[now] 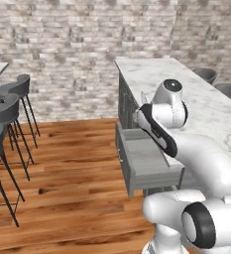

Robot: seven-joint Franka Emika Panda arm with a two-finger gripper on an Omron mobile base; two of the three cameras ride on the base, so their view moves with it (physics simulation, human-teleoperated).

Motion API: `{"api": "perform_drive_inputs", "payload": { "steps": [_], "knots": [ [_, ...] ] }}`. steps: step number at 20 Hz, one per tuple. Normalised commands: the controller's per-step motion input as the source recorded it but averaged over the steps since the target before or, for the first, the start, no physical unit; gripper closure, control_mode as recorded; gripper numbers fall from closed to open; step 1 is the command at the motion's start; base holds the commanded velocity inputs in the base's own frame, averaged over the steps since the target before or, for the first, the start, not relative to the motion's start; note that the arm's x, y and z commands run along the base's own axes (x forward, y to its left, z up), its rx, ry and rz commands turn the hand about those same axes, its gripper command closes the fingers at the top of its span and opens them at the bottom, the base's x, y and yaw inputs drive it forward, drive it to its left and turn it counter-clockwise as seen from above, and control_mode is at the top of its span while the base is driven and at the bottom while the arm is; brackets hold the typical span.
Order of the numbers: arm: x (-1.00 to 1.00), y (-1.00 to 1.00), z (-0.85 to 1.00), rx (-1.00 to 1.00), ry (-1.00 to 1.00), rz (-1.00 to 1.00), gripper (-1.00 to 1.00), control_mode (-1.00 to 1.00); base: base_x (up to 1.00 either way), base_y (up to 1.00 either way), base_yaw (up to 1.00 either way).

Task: Pick up the metallic utensils from the counter and place them in the open drawer. Make sure not to pick up any wooden utensils.

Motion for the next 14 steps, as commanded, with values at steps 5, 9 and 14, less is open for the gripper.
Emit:
{"api": "perform_drive_inputs", "payload": {
  "steps": [5, 9, 14],
  "knots": [
    [0.9, 0.0, -0.91, -0.08, 0.25, 0.0, 1.0, -1.0, 0.0, 0.0, 0.0],
    [0.66, 0.0, -0.7, 0.02, 0.05, -0.02, 1.0, -1.0, 0.0, 0.0, 0.0],
    [0.71, 0.0, -0.77, 0.0, 0.14, -0.06, 1.0, -1.0, 0.0, 0.0, 0.0]
  ]
}}
